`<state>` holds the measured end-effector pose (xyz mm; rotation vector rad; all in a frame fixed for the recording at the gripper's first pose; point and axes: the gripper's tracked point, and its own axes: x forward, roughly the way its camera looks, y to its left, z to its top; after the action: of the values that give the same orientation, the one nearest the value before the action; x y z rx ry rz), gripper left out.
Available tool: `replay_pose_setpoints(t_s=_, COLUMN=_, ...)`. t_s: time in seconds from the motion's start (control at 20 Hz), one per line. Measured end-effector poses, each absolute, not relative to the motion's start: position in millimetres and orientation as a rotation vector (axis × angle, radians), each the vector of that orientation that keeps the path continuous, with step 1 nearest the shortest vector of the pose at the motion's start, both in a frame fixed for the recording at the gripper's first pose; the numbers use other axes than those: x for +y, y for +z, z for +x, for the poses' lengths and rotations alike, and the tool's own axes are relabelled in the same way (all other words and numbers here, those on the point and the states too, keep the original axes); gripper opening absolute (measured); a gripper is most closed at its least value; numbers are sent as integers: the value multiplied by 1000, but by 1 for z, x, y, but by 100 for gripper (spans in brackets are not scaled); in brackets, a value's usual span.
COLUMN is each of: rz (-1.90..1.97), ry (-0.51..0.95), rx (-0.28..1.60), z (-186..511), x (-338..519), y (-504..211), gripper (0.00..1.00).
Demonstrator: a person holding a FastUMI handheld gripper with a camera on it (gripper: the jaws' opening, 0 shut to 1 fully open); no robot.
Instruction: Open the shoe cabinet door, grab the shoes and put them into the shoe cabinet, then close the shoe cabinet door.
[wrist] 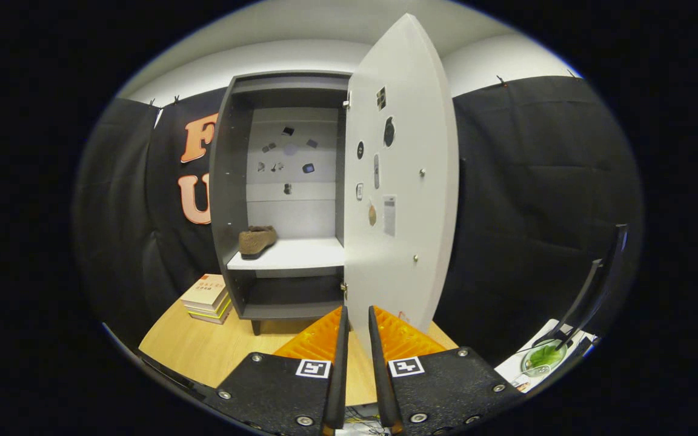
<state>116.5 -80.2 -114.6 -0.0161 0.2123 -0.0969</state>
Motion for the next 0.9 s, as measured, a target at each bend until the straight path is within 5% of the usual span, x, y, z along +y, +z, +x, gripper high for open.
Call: replay_pose_setpoints(t_s=0.9, rz=39, ry=176, rx=545, z=156, x=34, y=-313, gripper=21)
